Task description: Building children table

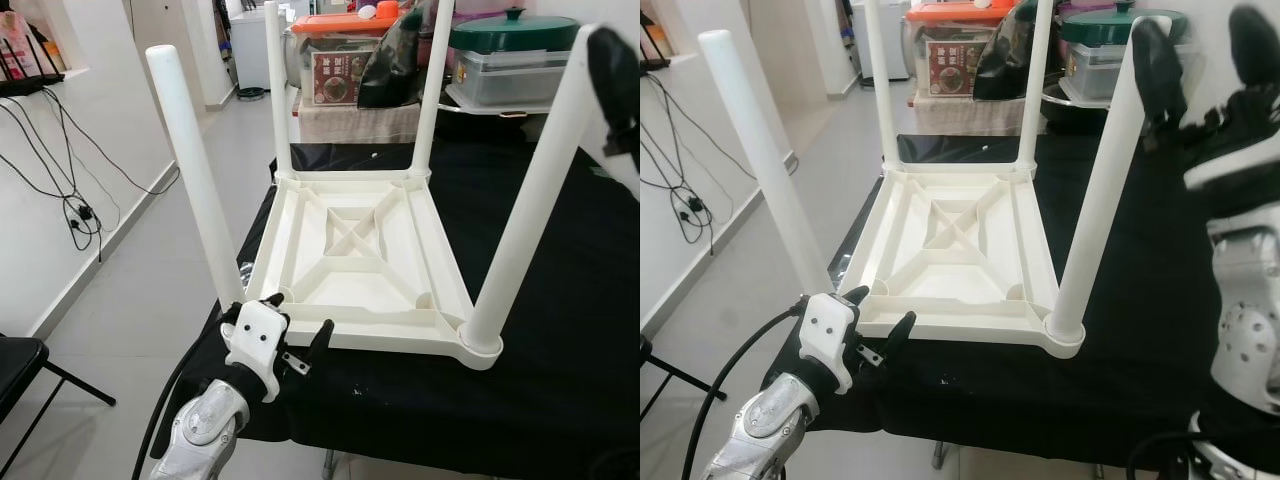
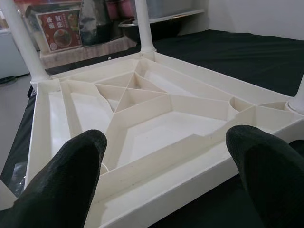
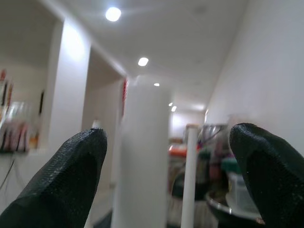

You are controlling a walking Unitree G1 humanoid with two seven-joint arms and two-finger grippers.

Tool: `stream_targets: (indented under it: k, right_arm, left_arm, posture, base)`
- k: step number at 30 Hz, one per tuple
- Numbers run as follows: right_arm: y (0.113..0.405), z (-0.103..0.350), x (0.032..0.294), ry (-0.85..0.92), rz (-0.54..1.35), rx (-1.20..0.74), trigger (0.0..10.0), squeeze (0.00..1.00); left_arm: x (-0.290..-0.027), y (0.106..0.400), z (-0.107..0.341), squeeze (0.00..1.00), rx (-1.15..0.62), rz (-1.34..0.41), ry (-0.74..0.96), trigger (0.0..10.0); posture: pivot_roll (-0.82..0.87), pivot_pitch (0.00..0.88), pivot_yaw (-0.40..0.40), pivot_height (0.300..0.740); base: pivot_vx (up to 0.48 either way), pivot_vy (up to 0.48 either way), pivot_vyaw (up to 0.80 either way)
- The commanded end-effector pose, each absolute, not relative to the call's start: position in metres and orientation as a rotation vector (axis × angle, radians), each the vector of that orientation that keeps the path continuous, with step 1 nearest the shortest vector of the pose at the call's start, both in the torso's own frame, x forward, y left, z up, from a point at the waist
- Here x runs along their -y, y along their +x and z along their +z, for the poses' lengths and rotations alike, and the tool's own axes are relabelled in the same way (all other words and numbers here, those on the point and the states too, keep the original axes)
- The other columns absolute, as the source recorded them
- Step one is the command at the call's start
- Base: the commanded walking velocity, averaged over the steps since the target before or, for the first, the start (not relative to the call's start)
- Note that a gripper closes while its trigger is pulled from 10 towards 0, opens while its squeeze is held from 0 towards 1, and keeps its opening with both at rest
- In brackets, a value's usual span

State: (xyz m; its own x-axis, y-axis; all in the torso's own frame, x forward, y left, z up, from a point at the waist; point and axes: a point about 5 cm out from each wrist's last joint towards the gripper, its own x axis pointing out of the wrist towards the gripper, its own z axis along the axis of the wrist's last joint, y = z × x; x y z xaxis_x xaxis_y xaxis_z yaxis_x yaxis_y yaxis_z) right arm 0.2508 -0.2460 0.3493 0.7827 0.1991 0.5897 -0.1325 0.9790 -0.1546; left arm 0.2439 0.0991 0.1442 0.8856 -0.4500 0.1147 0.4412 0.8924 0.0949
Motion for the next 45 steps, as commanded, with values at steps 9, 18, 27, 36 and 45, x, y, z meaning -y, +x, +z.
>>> stream_targets:
  k: [9, 18, 27, 36, 45]
  right_arm:
    - [0.257, 0.339, 0.239, -0.093, 0.208, 0.555, 10.0, 0.00]
    - [0.264, 0.322, 0.246, -0.076, 0.151, 0.433, 0.0, 0.00]
    - [0.265, 0.298, 0.233, -0.088, 0.214, 0.303, 10.0, 0.00]
    - [0.266, 0.292, 0.227, -0.103, 0.249, 0.248, 10.0, 0.64]
    - [0.267, 0.284, 0.225, -0.112, 0.248, 0.180, 4.3, 0.00]
  left_arm:
    - [-0.101, 0.244, 0.143, 0.00, 0.131, -0.466, 0.071, 10.0]
    - [-0.099, 0.244, 0.143, 0.00, 0.133, -0.472, 0.066, 10.0]
    - [-0.097, 0.243, 0.142, 0.00, 0.131, -0.479, 0.063, 10.0]
    - [-0.097, 0.242, 0.142, 0.00, 0.131, -0.477, 0.059, 10.0]
    - [-0.096, 0.241, 0.143, 0.00, 0.133, -0.476, 0.053, 10.0]
  posture:
    - [0.04, 0.000, 0.012, 0.740]
    - [0.03, 0.000, 0.008, 0.740]
    - [0.02, 0.000, 0.008, 0.740]
    - [0.02, 0.000, -0.001, 0.740]
    - [0.03, 0.000, -0.005, 0.740]
  base:
    - [0.000, 0.000, 0.00]
    - [0.000, 0.000, 0.00]
    - [0.000, 0.000, 0.00]
    - [0.000, 0.000, 0.00]
    - [0.000, 0.000, 0.00]
